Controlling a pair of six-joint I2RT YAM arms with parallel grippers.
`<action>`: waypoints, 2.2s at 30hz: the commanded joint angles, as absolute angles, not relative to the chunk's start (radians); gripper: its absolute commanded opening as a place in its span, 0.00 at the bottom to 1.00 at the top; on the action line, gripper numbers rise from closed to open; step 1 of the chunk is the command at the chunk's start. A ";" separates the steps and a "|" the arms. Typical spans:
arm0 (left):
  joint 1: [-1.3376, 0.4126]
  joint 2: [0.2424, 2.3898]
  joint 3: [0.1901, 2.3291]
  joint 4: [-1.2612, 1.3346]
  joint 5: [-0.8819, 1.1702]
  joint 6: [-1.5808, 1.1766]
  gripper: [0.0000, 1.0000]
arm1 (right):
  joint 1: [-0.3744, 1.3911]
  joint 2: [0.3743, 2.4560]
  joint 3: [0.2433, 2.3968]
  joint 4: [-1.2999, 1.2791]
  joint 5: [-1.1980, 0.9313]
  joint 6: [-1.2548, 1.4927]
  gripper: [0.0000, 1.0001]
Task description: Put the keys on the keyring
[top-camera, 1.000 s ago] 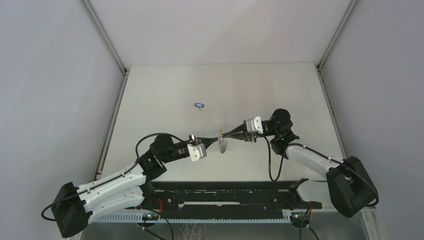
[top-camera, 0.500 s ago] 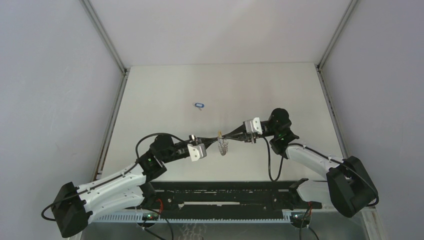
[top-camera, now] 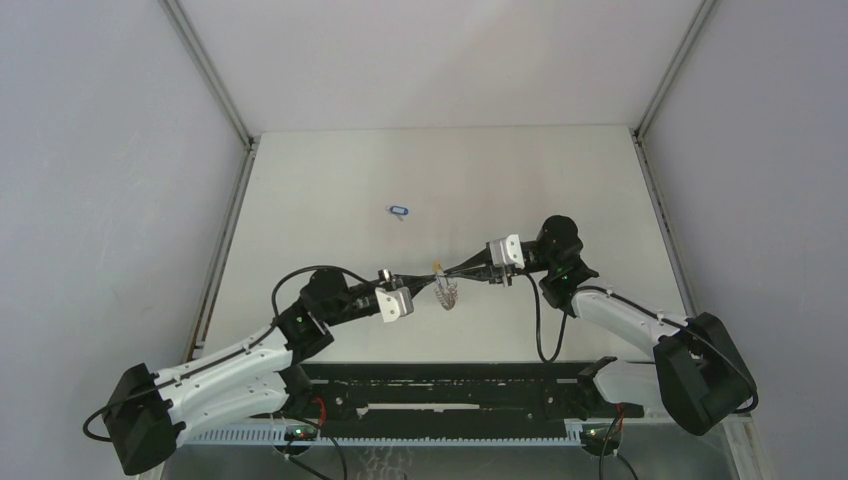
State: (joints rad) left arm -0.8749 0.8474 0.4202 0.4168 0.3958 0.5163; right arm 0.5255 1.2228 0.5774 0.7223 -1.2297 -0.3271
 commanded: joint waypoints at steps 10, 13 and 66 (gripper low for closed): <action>-0.878 0.839 0.458 0.444 0.376 0.526 0.00 | 0.529 1.192 0.620 0.721 -1.208 -0.360 0.00; -0.877 0.844 0.460 0.442 0.378 0.526 0.00 | 0.529 1.192 0.620 0.722 -1.210 -0.359 0.00; -0.877 0.848 0.468 0.445 0.368 0.516 0.00 | 0.538 1.197 0.620 0.707 -1.227 -0.373 0.00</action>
